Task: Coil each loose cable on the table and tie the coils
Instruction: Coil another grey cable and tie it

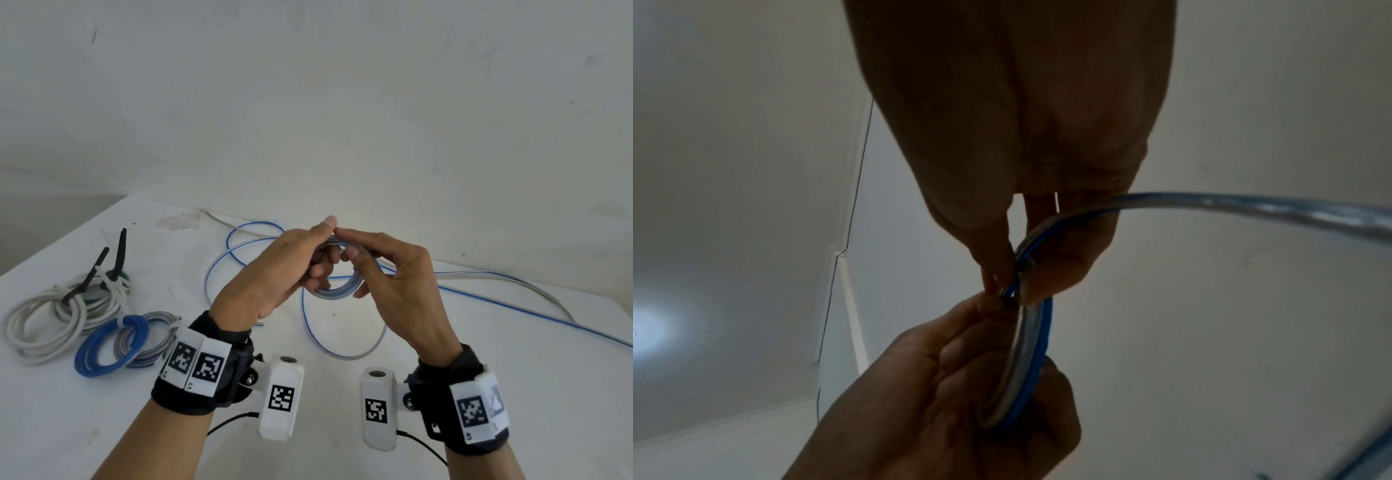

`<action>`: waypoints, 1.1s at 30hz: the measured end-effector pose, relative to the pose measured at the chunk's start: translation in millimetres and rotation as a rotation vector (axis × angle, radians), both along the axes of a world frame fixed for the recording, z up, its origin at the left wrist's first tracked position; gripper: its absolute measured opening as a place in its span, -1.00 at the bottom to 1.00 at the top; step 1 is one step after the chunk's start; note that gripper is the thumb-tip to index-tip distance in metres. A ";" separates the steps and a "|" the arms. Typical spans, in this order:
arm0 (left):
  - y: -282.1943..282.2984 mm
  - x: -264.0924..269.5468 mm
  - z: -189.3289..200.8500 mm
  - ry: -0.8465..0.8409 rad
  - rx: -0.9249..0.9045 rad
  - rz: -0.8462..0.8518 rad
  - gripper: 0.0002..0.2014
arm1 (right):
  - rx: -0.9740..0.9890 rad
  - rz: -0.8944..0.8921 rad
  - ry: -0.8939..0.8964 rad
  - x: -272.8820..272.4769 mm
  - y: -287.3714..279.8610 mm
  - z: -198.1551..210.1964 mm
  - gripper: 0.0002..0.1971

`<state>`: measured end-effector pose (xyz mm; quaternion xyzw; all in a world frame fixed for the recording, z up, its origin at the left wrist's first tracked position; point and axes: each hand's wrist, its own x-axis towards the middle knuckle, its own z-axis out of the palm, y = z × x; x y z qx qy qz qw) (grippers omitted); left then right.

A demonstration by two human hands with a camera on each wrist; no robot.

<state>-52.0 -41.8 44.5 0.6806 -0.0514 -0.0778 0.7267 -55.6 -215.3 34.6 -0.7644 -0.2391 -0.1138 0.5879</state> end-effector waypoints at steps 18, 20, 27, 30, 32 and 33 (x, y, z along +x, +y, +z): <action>-4.7 2.2 1.7 0.053 -0.536 0.157 -0.56 | 0.319 -0.128 0.045 -4.1 27.4 -12.0 -0.74; -2.3 3.9 2.2 0.074 -0.442 0.108 -0.54 | 0.254 -0.125 0.024 0.6 17.0 -9.2 -0.76; -6.6 3.9 -2.9 0.129 -0.092 -0.019 -0.45 | -0.058 -0.034 -0.019 4.5 -1.8 -1.6 -0.72; -1.7 3.5 -2.4 0.070 -0.059 -0.037 -0.48 | -0.078 -0.015 -0.011 5.5 -6.3 0.8 -0.72; 3.0 3.2 -1.7 0.036 -0.092 -0.026 -0.47 | -0.038 -0.005 0.003 5.6 -8.3 2.7 -0.70; 4.9 3.6 -1.0 0.024 -0.132 -0.015 -0.47 | -0.003 -0.006 0.007 6.0 -9.4 3.4 -0.69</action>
